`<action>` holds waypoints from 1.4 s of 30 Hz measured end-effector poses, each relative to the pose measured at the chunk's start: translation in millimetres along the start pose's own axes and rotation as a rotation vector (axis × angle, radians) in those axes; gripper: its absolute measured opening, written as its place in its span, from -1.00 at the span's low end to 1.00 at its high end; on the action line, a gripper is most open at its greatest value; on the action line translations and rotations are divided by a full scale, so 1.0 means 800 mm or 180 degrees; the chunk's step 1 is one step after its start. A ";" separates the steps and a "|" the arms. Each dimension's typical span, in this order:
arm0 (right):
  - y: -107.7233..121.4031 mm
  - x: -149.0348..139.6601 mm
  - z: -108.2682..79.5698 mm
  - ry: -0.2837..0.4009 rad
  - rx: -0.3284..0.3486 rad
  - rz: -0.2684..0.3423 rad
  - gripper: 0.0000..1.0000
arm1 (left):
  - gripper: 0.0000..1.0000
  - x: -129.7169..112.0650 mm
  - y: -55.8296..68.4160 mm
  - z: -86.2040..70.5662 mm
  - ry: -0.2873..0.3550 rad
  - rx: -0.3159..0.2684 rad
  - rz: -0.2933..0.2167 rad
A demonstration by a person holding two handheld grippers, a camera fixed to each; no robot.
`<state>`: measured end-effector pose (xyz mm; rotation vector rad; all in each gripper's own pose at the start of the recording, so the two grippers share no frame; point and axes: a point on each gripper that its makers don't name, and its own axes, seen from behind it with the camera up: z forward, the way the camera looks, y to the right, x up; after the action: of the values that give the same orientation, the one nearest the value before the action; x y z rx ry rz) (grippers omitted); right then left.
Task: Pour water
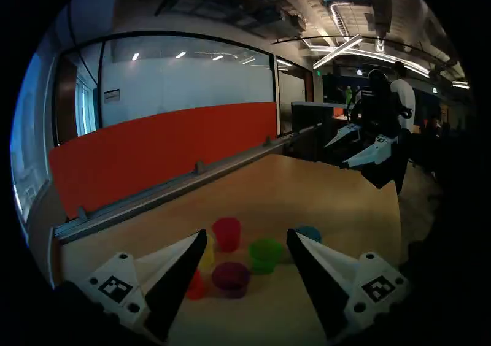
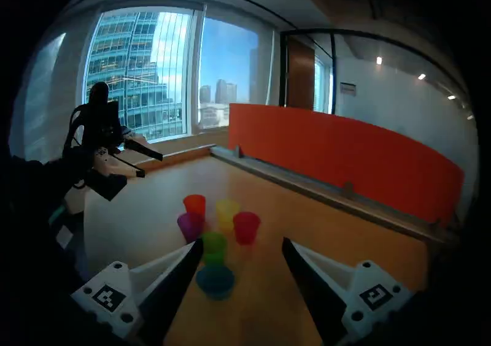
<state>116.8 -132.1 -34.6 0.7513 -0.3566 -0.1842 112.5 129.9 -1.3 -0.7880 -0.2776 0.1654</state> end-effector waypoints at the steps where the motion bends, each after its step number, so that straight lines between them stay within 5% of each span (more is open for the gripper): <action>1: 0.000 -0.003 0.002 -0.0016 0.0000 -0.0009 0.99 | 0.94 -0.003 0.002 0.002 -0.0016 -0.0015 0.0008; 15: -0.006 -0.044 0.023 -0.0238 0.0019 -0.0128 0.99 | 0.94 -0.043 0.003 0.020 -0.0141 -0.0098 -0.0091; 27: -0.014 -0.082 0.042 -0.0380 0.0053 -0.0122 0.99 | 0.94 -0.083 0.023 0.026 -0.0271 -0.0188 -0.0068; 42: -0.033 -0.121 0.064 -0.0529 0.0135 -0.0168 0.99 | 0.94 -0.093 0.031 0.037 -0.0357 -0.0271 -0.0026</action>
<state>6.8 -155.4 -42.3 0.7897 -0.4999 -0.2905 31.9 148.7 -13.0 -0.8633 -0.3960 0.1914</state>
